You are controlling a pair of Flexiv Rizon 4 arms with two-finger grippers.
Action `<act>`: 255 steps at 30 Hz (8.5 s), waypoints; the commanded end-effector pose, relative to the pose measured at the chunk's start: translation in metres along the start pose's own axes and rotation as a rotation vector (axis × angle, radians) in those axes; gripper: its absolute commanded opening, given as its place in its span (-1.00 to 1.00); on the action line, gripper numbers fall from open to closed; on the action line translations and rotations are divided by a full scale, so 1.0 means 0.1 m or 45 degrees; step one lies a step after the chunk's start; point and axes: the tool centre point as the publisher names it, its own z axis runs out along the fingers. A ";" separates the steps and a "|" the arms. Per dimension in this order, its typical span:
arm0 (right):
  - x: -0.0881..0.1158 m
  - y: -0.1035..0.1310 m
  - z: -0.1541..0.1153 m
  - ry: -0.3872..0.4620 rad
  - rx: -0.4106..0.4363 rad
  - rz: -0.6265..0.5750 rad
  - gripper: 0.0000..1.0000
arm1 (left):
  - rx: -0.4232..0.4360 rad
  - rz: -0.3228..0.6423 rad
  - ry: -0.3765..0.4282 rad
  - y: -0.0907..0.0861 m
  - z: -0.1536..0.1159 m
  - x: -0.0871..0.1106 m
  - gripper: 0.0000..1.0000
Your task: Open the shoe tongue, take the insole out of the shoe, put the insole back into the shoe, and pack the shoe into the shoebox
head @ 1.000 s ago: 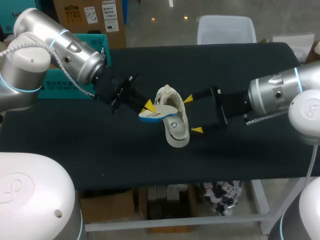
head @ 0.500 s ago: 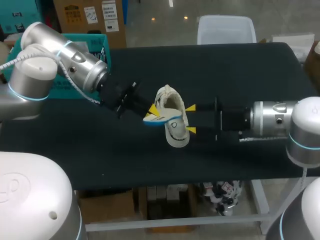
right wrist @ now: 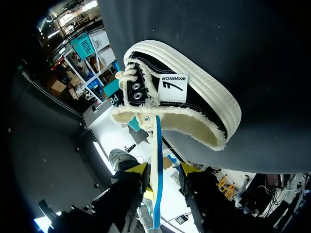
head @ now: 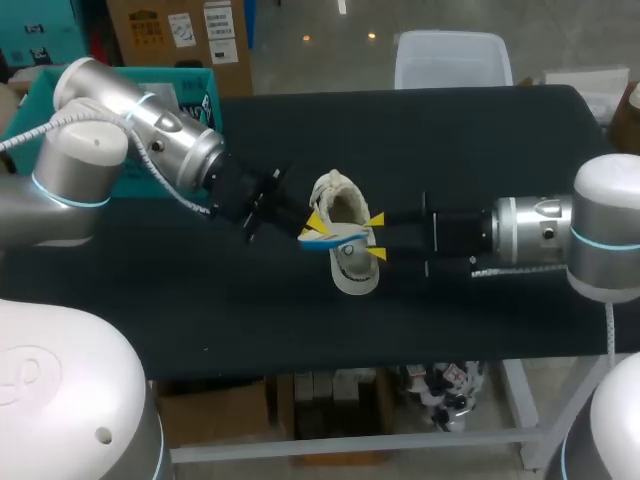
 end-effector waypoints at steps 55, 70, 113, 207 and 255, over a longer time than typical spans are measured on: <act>0.00 0.20 0.14 0.051 0.253 0.025 -1.00 | -0.274 -0.294 -0.421 0.79 0.13 0.19 -1.00; 0.01 0.20 0.16 -0.107 0.321 -0.015 -1.00 | -0.264 -0.200 -0.283 0.87 0.15 0.23 -1.00; -0.09 0.57 0.21 -0.447 0.356 -0.110 -1.00 | -0.307 -0.049 0.003 1.20 0.27 0.19 -1.00; -0.17 0.66 0.25 -0.540 0.383 -0.115 -1.00 | -0.370 0.025 0.119 1.30 0.35 0.17 -1.00; -0.17 0.27 0.10 -0.408 0.435 -0.209 -1.00 | -0.405 -0.051 0.001 1.20 0.22 0.26 -1.00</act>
